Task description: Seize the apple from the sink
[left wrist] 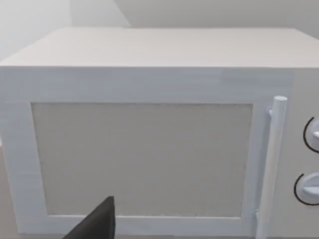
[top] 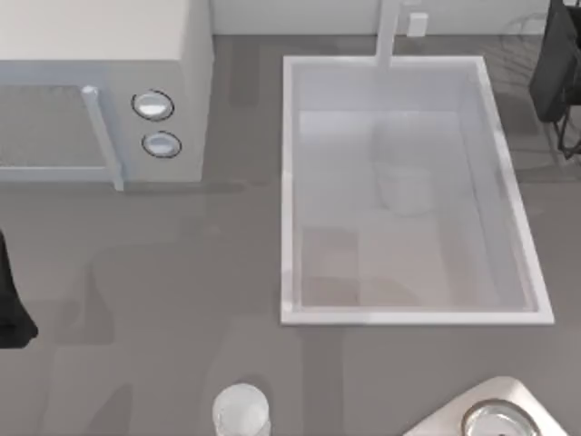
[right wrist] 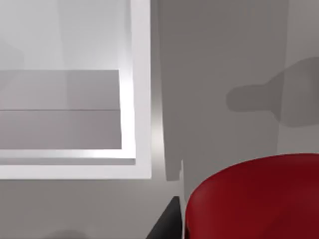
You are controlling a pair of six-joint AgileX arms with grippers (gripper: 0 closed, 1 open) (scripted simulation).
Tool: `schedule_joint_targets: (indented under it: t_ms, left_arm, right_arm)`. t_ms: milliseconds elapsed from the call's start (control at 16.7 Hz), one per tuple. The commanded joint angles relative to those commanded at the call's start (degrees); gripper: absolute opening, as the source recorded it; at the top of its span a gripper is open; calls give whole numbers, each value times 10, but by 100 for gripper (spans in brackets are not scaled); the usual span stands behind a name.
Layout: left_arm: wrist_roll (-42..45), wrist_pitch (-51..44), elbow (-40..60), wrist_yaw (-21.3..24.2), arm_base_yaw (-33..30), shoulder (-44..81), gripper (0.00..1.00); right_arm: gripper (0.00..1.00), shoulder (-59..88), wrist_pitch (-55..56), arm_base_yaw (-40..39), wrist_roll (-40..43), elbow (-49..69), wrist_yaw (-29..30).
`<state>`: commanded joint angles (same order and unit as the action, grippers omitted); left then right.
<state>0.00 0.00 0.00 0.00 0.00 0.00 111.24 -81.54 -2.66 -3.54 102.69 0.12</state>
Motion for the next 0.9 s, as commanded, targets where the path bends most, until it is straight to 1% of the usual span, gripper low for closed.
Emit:
schedule_joint_targets:
  t_ms: [240, 480, 720, 900]
  left_arm:
    - [0, 0, 0, 0, 0, 0, 100]
    - [0, 0, 0, 0, 0, 0, 100]
    - [0, 0, 0, 0, 0, 0, 100]
    - [0, 0, 0, 0, 0, 0, 100]
  right_arm:
    - [0, -8, 4, 10, 10, -11, -1]
    - [0, -7, 21, -4, 7, -19, -4]
    - [0, 5, 106, -37, -1, -57, -16]
    - [0, 20, 181, -45, -7, -107, -18]
